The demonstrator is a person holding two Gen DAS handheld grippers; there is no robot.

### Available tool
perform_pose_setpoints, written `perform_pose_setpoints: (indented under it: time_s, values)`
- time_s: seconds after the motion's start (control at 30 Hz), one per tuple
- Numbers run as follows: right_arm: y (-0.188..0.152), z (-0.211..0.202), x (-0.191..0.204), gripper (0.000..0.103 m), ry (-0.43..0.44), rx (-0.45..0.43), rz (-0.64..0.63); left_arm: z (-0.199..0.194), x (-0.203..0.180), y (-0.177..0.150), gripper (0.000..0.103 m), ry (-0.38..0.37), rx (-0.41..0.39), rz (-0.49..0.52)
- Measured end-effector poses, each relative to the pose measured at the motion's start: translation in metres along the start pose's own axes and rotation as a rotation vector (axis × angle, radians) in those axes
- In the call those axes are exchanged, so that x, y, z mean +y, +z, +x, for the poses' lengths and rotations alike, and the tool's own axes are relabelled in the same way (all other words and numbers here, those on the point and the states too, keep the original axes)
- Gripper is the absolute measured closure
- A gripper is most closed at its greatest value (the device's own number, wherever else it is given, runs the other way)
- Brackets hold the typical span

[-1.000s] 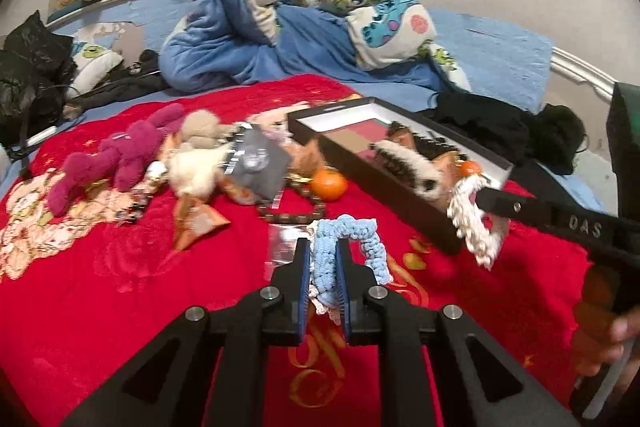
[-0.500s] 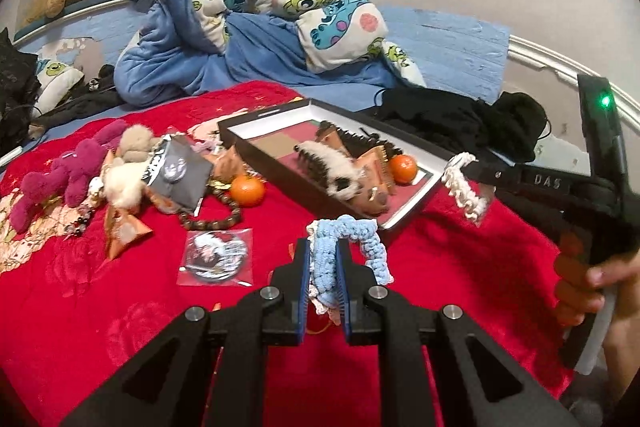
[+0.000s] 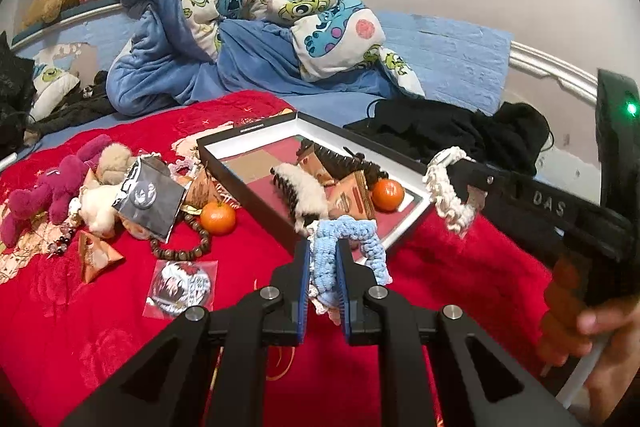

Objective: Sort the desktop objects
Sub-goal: 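Carry both scrunchies over the red-lined box with both tools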

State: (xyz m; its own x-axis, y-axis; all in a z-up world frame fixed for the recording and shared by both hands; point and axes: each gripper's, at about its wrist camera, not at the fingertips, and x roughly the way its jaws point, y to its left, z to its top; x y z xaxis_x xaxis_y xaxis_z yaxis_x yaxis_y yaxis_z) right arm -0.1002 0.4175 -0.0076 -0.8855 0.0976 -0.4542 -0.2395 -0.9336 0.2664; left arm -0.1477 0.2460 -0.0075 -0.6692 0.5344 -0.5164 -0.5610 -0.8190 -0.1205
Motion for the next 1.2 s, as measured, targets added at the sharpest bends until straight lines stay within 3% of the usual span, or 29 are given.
perform_pose_setpoints:
  time_s: [0.13,0.3,0.63,1.2]
  values:
    - [0.006,0.006,0.007,0.088,0.035,-0.013,-0.012,0.006,-0.005,0.015,0.090,0.029,-0.022,0.032]
    - [0.015,0.018,0.010,0.088,0.050,-0.036,-0.025,0.017,-0.004,0.036,0.090,0.014,-0.054,-0.008]
    - [0.023,0.040,-0.004,0.088,0.021,-0.039,0.024,0.067,-0.008,0.061,0.090,-0.009,-0.065,-0.030]
    - [0.024,0.060,-0.004,0.088,-0.023,-0.038,0.016,0.105,0.004,0.041,0.090,0.020,-0.048,-0.039]
